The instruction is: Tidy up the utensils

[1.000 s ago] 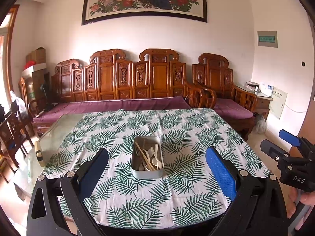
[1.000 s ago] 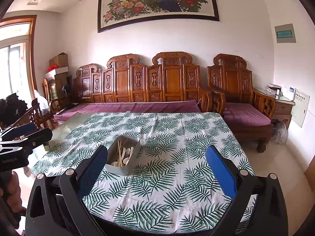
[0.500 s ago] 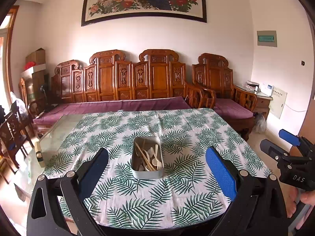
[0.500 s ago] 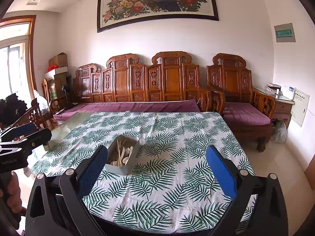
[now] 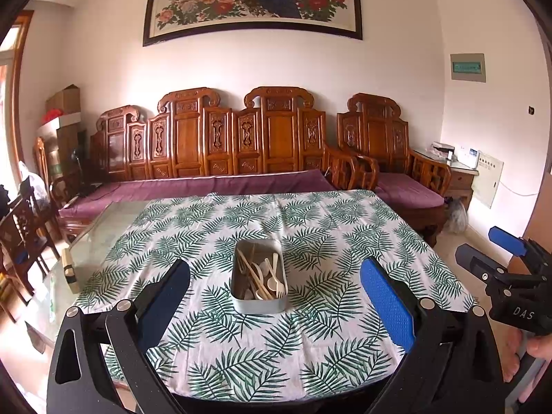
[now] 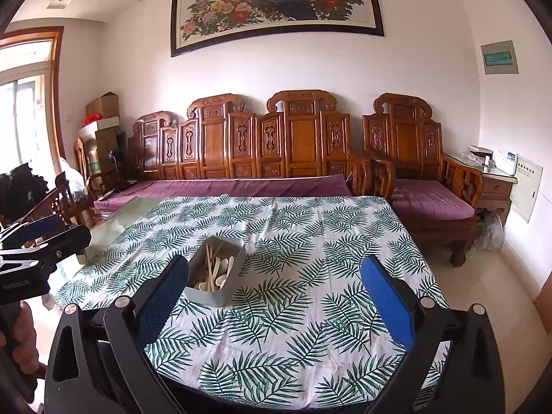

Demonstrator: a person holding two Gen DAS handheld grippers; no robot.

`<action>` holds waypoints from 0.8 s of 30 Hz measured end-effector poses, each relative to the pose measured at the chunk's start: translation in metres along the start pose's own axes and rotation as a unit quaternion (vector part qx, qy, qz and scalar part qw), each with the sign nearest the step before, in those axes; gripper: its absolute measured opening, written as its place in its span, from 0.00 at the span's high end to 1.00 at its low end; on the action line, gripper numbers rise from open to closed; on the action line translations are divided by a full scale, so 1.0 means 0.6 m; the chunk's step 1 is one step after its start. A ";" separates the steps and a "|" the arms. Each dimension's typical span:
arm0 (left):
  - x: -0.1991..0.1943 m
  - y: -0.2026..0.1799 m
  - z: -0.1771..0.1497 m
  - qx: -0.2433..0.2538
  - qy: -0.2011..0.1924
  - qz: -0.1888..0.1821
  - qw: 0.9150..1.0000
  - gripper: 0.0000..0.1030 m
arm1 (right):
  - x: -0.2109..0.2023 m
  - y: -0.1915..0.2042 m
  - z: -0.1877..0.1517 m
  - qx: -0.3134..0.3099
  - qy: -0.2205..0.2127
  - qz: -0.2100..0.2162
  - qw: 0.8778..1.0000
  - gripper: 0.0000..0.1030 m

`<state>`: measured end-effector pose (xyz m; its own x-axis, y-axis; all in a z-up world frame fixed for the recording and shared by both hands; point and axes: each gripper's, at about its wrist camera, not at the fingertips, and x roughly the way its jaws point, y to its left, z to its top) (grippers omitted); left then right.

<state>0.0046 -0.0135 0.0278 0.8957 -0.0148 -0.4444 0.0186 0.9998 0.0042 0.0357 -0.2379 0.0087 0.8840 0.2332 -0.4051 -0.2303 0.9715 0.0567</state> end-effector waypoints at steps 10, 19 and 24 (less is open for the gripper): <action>0.000 0.002 0.000 -0.002 0.001 -0.001 1.000 0.07 | 0.000 0.002 -0.001 0.000 -0.001 -0.001 1.000 0.02; -0.002 0.002 0.000 -0.004 -0.001 -0.003 1.000 0.07 | -0.001 0.004 -0.001 0.000 -0.002 -0.001 1.000 0.02; -0.002 0.001 0.001 -0.005 0.000 -0.004 1.000 0.07 | -0.001 0.004 -0.001 0.000 -0.002 -0.001 1.000 0.02</action>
<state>0.0039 -0.0131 0.0289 0.8959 -0.0237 -0.4436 0.0225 0.9997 -0.0079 0.0346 -0.2358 0.0085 0.8857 0.2318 -0.4022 -0.2286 0.9719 0.0568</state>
